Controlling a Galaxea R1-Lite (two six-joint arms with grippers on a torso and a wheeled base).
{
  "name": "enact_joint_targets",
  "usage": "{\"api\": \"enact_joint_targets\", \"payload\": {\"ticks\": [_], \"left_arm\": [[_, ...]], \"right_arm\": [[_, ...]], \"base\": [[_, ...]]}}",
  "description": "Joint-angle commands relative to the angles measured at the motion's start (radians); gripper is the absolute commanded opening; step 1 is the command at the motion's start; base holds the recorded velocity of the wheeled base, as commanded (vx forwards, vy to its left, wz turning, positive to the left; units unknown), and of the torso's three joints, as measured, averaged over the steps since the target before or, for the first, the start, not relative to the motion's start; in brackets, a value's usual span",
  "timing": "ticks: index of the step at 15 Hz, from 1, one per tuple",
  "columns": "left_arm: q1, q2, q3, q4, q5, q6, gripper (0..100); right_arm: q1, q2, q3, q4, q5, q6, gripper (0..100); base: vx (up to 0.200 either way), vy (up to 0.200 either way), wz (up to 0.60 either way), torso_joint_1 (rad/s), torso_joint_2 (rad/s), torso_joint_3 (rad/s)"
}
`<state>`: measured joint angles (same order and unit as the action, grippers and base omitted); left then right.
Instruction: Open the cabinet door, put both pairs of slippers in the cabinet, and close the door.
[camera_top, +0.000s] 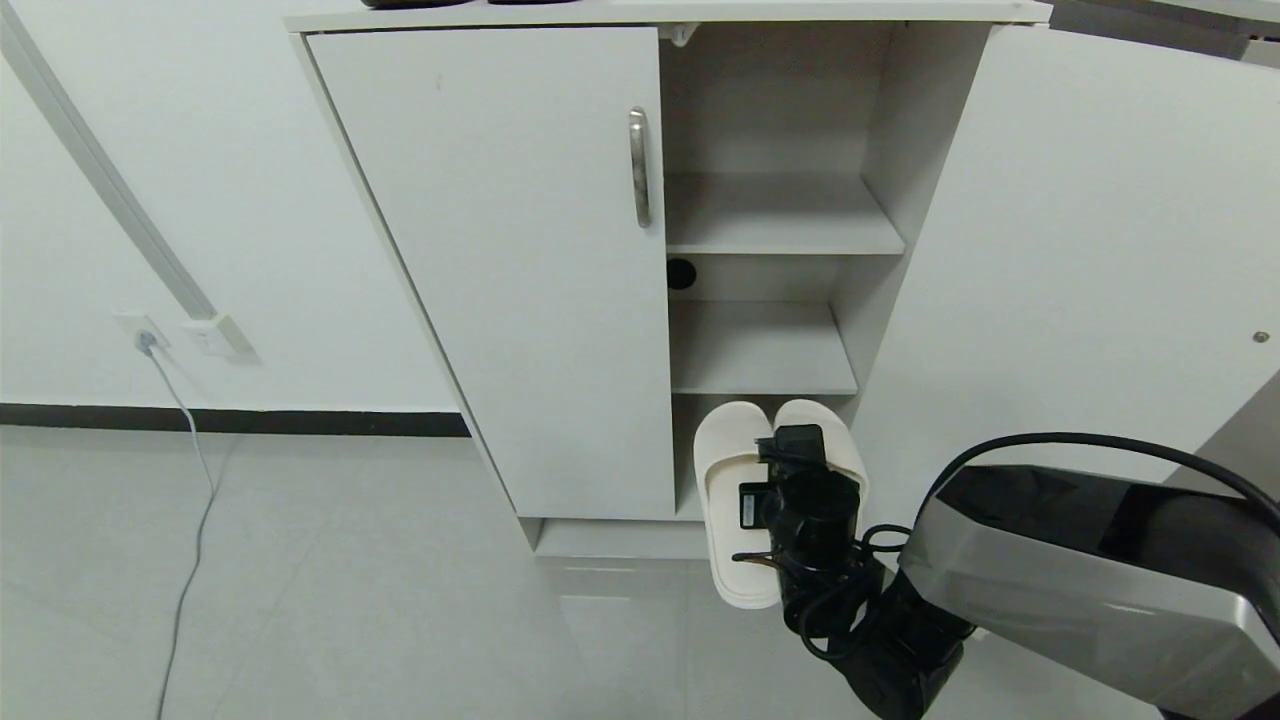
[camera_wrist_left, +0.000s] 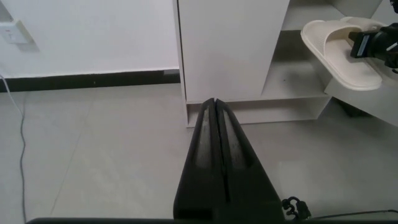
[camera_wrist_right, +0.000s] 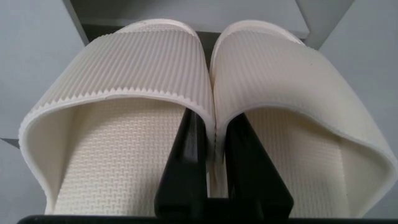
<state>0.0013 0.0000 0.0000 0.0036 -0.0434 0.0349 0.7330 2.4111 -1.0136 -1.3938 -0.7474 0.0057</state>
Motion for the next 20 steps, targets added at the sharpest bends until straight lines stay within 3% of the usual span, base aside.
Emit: {"api": "enact_joint_targets", "payload": {"ticks": [1, 15, 20], "left_arm": [[0.0, 0.002, 0.0, 0.001, -0.001, 0.0, 0], [0.0, 0.002, 0.0, -0.001, 0.0, -0.004, 0], [0.0, 0.002, 0.0, -0.001, 0.0, -0.006, 0]], "right_arm": [[0.0, 0.003, -0.002, -0.001, 0.0, 0.0, 0], [-0.001, -0.003, -0.002, 0.007, 0.008, -0.001, 0], [-0.033, 0.029, -0.068, 0.016, 0.022, 0.0, 0]], "base": [[0.0, 0.0, 0.0, 0.0, 0.0, 0.0], [0.2, 0.0, 0.0, 0.0, 0.0, 0.002], [0.0, 0.0, 0.0, 0.0, 0.0, 0.0]]}}
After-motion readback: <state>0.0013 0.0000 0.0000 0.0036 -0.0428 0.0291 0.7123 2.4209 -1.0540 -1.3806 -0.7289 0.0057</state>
